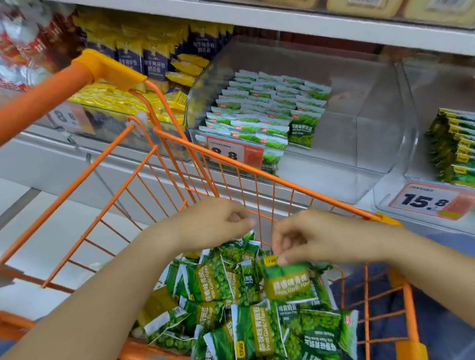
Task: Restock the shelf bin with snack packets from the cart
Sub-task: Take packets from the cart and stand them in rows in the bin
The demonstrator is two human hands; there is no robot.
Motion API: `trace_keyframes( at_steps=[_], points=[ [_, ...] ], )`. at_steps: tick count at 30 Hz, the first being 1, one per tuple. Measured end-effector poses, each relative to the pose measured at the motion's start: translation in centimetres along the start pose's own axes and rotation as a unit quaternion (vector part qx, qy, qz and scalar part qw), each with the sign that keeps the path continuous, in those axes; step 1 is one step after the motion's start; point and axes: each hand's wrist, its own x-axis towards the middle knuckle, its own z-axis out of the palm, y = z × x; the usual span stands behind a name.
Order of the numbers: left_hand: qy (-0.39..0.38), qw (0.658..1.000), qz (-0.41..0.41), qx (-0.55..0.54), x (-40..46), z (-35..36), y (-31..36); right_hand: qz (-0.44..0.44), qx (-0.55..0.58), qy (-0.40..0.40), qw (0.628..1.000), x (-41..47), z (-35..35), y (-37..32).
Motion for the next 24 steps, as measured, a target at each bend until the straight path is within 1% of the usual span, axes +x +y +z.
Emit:
trace_keyframes(
  at_steps=[1, 2, 3, 4, 7, 9, 11, 13, 16, 19, 20, 22, 24],
  points=[
    [-0.003, 0.995, 0.004, -0.104, -0.2, -0.1, 0.7, -0.005, 0.053, 0.053, 0.997, -0.5, -0.7, 0.1],
    [-0.014, 0.978, -0.001, -0.207, -0.5, -0.3, 1.5, -0.010, 0.104, 0.098, 0.990, -1.0, -1.3, 0.1],
    [-0.024, 0.958, -0.006, -0.286, -0.8, -0.4, 2.3, -0.016, 0.147, 0.133, 0.980, -1.6, -1.8, 0.1],
    [-0.028, 0.945, 0.002, -0.326, -1.0, -0.4, 3.1, -0.022, 0.176, 0.160, 0.971, -2.1, -2.3, 0.1],
    [-0.030, 0.940, 0.051, -0.335, -1.0, -0.3, 4.9, -0.022, 0.228, 0.216, 0.949, -2.9, -3.5, 0.4],
    [-0.022, 0.940, 0.064, -0.335, -0.3, -0.3, 5.7, -0.021, 0.255, 0.247, 0.935, -3.5, -4.1, 0.6],
    [-0.009, 0.942, 0.088, -0.325, 0.6, -0.3, 6.9, -0.023, 0.271, 0.274, 0.922, -4.5, -4.8, 0.9],
    [0.046, 0.949, 0.120, -0.288, 1.7, -0.3, 8.8, -0.021, 0.265, 0.283, 0.921, -6.2, -5.8, 1.4],
    [0.100, 0.946, 0.164, -0.260, 3.7, 0.2, 12.4, -0.005, 0.152, 0.267, 0.951, -9.6, -7.8, 2.7],
    [0.130, 0.948, 0.199, -0.209, 6.5, 1.6, 15.8, 0.033, 0.103, 0.323, 0.940, -13.3, -9.5, 4.9],
    [0.160, 0.948, 0.213, -0.173, 7.7, 2.3, 16.8, 0.049, 0.085, 0.347, 0.933, -14.5, -10.0, 5.9],
    [0.229, 0.940, 0.248, -0.048, 9.7, 3.3, 19.0, 0.085, 0.065, 0.389, 0.915, -17.0, -10.7, 8.1],
    [0.258, 0.930, 0.253, 0.063, 12.1, 4.1, 20.3, 0.113, 0.067, 0.433, 0.892, -19.2, -11.4, 10.3]
  ],
)
